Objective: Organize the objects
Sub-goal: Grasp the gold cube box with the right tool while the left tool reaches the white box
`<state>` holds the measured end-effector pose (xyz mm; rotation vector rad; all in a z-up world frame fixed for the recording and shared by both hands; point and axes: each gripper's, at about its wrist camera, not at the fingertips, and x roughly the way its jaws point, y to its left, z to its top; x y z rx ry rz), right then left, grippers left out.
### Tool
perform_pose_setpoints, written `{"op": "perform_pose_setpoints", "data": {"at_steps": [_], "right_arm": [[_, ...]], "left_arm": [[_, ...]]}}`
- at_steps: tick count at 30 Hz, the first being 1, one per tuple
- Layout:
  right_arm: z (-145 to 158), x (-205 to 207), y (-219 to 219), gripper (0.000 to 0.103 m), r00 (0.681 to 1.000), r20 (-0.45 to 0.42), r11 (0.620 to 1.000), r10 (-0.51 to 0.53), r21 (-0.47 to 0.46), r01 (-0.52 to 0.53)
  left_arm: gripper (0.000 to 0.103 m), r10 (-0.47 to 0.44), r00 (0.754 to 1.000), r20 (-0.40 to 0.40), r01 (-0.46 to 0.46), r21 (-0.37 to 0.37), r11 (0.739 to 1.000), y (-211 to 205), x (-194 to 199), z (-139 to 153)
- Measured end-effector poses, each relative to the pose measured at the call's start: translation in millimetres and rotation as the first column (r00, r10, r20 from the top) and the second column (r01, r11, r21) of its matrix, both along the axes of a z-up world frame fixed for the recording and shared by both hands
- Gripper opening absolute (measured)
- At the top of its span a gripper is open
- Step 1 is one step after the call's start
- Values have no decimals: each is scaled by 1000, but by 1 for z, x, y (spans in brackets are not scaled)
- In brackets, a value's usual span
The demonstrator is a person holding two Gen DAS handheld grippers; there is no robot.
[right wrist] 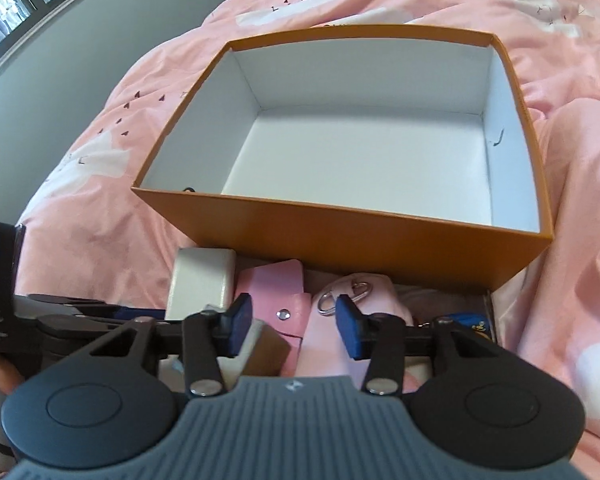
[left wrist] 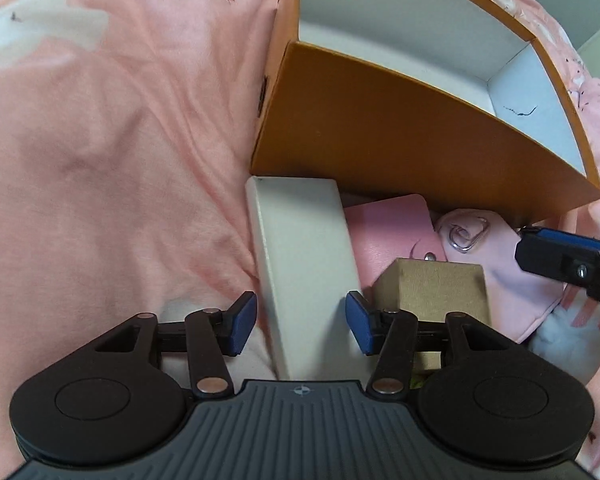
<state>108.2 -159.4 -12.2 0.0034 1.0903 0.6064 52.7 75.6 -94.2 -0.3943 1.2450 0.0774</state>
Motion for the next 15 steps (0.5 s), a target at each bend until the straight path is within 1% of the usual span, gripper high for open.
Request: {"op": "perform_pose_setpoints", "data": {"at_steps": [2,6,7,8,10,11,12,15], "right_arm": [[-1,0,3,58,1000,-8,1000,15,15,-15],[-3,-5,14,67,996,-46,996,78,56,-75],[-4,-7,16,67,994,-51,994,95,56,-92],[-5,-8,20,68,992,-60,993,108,53,-105],[-10,-11,26,68,989,-83,992,120,44,-117],[-12,-12,28,70,987,-91,991,130,40,-127],[-15,-14,30,74,985,-104,990,137,38,-133],[-23,-20,36,77,975,-143,985,171,39,-167]], "left_arm": [[66,2,1000,-5,-2,-11,1000,-1,3,-3],[66,5,1000,-17,-5,-19,1000,0,6,-4],[65,2,1000,-22,-2,-17,1000,-1,6,-3],[61,-2,1000,-25,2,-13,1000,-1,5,-2],[58,5,1000,-24,-5,-2,1000,1,2,2],[57,9,1000,-17,-9,4,1000,3,0,5],[57,15,1000,-9,-15,14,1000,5,-1,8],[57,21,1000,17,-22,34,999,9,-2,17]]}}
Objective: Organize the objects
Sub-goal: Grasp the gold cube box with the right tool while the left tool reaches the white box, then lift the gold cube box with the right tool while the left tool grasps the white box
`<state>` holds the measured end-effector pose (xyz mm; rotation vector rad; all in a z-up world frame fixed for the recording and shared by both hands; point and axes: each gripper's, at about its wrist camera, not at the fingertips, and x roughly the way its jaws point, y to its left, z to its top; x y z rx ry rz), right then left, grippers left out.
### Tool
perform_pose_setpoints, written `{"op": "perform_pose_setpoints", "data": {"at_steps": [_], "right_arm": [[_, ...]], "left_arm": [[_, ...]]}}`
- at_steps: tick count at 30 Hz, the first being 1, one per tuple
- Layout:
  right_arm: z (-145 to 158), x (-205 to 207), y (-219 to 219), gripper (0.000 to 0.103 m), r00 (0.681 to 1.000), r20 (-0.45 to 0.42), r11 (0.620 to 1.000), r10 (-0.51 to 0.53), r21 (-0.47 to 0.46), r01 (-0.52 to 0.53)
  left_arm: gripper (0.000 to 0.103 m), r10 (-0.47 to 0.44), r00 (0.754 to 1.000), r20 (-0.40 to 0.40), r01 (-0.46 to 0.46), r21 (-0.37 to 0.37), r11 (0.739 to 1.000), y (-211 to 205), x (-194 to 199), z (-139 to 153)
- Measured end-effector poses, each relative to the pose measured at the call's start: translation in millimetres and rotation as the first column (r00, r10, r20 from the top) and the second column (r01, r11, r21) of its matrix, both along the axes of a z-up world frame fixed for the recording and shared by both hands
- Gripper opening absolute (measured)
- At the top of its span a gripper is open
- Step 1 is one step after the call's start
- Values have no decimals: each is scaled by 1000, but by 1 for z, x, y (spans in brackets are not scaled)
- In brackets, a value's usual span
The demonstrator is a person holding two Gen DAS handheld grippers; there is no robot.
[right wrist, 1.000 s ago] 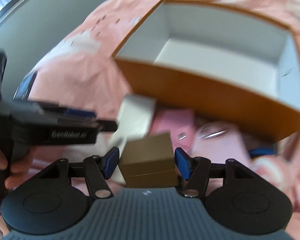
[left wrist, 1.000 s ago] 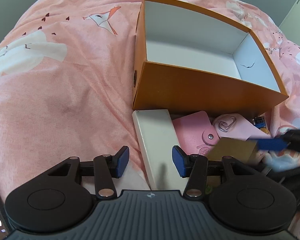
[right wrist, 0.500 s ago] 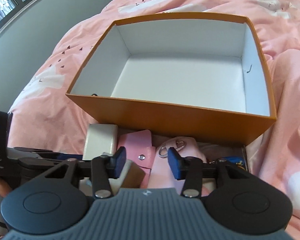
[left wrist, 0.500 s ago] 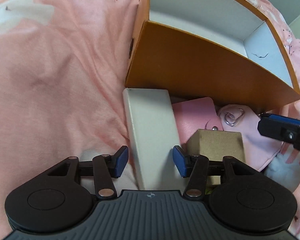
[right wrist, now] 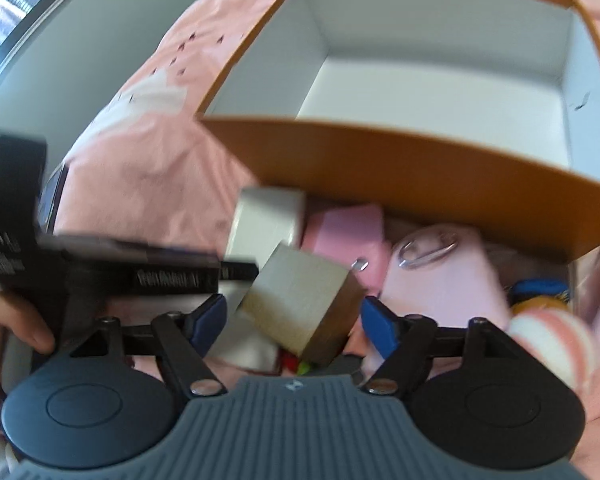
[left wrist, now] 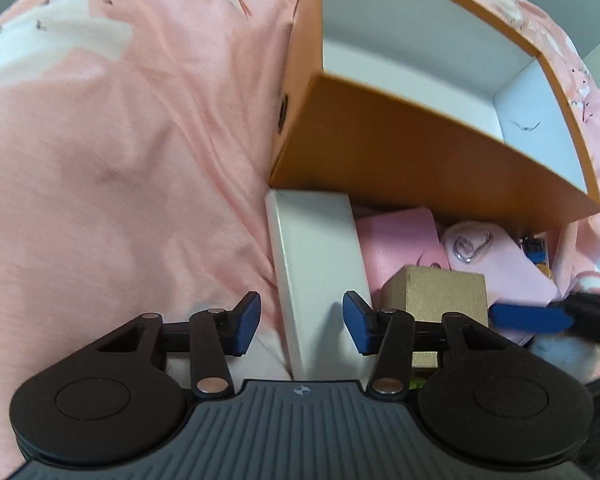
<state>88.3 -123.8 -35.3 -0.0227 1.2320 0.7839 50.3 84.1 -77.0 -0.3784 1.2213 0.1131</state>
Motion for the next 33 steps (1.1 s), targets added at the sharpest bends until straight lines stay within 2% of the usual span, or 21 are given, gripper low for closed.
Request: {"op": "perform_pose_setpoints", "data": {"at_steps": [6,12,15,19,26,33], "right_arm": [[-12,-12,14,79,1000,5,998,18,-65,-17],[-23,-10,29,82,998,57,992,-14,-124,21],[-27,-12,32,78,996,83,988,-11,-155,24],[-19,-13,27,74,995,99,989,-29,-138,43],[18,-7,9,63,975,218,990,-33,-128,62],[23,11,-7,62,976,192,990,-100,-80,117]], "left_arm": [[57,-1,999,46,-2,57,998,-4,3,8],[57,4,998,62,-7,51,999,3,-4,9],[57,2,998,63,-5,40,999,3,-5,7],[57,3,998,68,-5,32,999,3,-6,6],[58,0,998,65,-1,21,1000,4,-6,6],[62,-8,1000,5,8,-13,1000,-1,2,-13]]}}
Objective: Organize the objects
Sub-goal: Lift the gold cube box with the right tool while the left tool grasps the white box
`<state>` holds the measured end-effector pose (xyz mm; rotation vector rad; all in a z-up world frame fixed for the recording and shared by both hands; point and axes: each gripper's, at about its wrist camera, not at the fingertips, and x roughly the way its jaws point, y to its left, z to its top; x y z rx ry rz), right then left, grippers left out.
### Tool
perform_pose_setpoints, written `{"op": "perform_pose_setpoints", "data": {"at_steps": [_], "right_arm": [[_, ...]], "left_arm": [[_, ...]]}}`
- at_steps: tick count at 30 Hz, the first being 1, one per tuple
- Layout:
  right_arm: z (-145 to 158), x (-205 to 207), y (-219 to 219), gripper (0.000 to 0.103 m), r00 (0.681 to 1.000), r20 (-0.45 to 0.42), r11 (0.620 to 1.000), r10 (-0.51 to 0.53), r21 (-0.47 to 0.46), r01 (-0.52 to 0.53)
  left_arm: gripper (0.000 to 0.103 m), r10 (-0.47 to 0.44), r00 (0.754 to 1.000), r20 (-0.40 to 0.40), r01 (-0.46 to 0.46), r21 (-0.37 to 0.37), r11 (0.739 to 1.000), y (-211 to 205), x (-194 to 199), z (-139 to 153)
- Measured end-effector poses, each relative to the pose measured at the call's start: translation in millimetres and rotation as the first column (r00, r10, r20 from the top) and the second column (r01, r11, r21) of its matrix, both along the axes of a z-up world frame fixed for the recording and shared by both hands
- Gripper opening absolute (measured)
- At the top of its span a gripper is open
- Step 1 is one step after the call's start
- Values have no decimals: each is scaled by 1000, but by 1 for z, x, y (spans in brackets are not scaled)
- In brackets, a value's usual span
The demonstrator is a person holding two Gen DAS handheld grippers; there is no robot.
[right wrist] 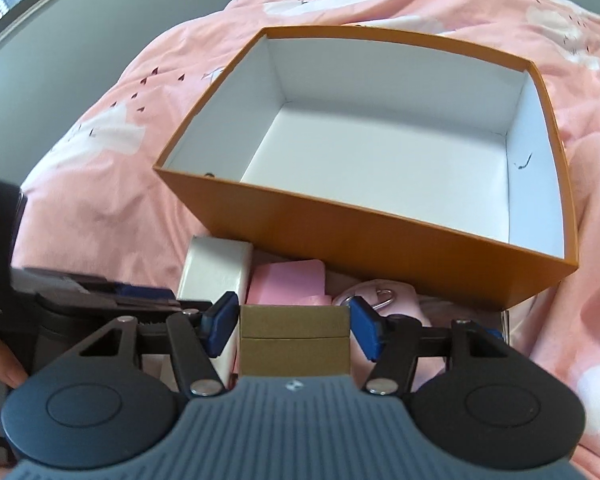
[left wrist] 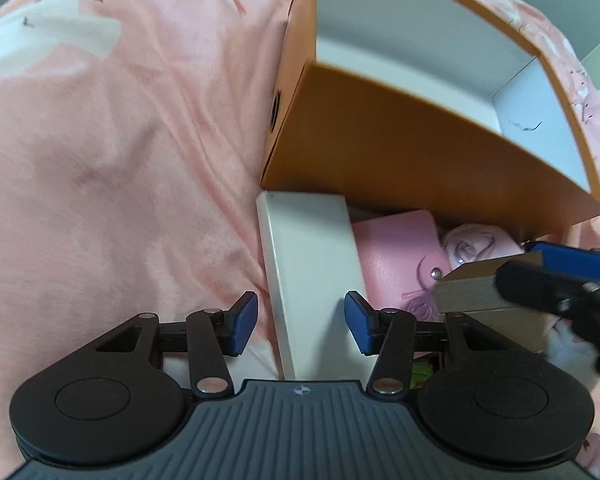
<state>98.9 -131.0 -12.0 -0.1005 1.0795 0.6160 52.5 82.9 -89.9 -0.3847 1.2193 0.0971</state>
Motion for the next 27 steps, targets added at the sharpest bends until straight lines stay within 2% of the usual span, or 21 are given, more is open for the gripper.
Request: {"op": "perform_pose_setpoints", "data": {"at_steps": [5,9,13,14,17,19,24,27], "right_arm": [[-8,13,-12,63,997,-59,997,-54,44,57],[-13,19,-19,63,993,-73,993,-91,66,95],[-20,23,-20,63,991,-92,990,-101,86,109],[-22,24,-20,64,989,-106,989,-101,95,111],[-22,23,-19,67,989,-106,989,-102,92,112],[-22,24,-18,68,989,-111,990,-97,90,107],[-21,24,-20,71,988,-128,992,-81,87,93],[-24,24,-19,73,988,-130,992,-80,84,92]], "left_arm": [[68,6,1000,-18,-7,-55,998,0,7,-6],[66,15,999,-31,-18,-99,995,0,11,-10],[65,30,999,-32,-33,-110,993,-2,12,-8],[61,30,999,-27,-33,-109,993,-4,11,-5],[42,25,1000,2,-25,-72,997,-10,7,11],[38,19,1000,15,-18,-76,997,-11,6,17],[39,80,997,-2,-79,-145,986,-5,7,11],[47,115,993,-33,-119,-180,976,-3,10,2]]}}
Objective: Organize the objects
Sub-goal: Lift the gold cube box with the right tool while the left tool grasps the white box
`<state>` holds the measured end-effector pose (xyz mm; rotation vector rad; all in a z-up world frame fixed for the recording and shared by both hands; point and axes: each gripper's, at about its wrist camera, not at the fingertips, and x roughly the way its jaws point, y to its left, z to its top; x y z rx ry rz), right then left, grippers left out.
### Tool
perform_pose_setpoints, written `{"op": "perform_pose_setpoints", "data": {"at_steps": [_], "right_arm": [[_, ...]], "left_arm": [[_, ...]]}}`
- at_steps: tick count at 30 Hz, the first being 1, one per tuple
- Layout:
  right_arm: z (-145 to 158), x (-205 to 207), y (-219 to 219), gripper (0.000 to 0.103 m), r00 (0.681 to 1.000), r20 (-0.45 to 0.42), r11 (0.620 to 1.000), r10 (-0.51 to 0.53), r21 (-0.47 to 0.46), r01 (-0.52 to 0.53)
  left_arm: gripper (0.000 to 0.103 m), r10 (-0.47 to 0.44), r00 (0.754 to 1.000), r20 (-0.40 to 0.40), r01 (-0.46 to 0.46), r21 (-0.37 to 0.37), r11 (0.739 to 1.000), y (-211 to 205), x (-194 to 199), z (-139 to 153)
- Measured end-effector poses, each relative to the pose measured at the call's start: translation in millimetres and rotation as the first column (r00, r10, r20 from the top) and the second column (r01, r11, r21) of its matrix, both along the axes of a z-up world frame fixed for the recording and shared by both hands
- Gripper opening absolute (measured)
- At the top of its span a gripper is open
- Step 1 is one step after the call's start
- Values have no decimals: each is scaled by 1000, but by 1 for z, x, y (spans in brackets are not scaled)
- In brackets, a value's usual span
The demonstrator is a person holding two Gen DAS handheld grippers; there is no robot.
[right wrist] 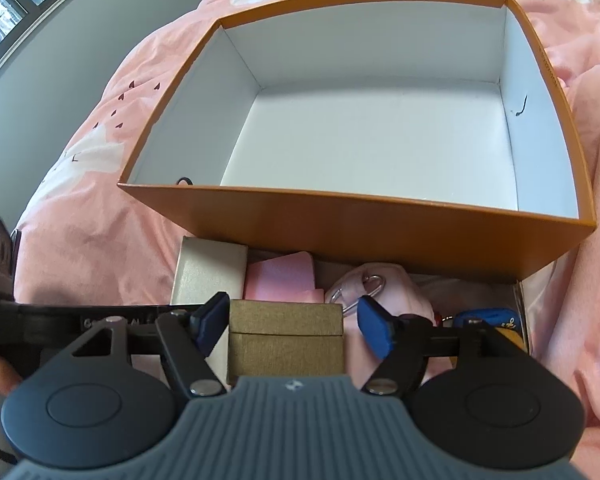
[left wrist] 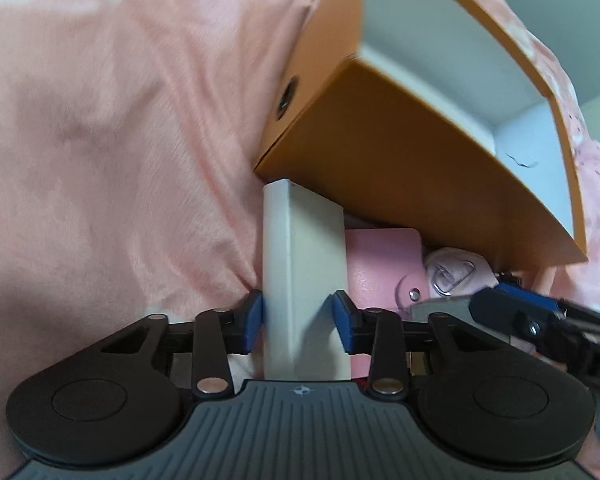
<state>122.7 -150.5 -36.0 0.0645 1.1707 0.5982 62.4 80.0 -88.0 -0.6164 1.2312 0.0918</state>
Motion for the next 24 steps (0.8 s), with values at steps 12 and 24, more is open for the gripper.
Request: {"op": "perform_pose_setpoints", "data": {"at_steps": [12,24], "right_arm": [[0,-11,15,84,997,-1,994,80,-67,-80],[7,-29,18,66,986,29,985,164,-56,-162]], "left_arm": [[45,-63,998,31,60,66,996,-3,-11,4],[32,-138,980,143,118,135,984,-9,-30,32]]}}
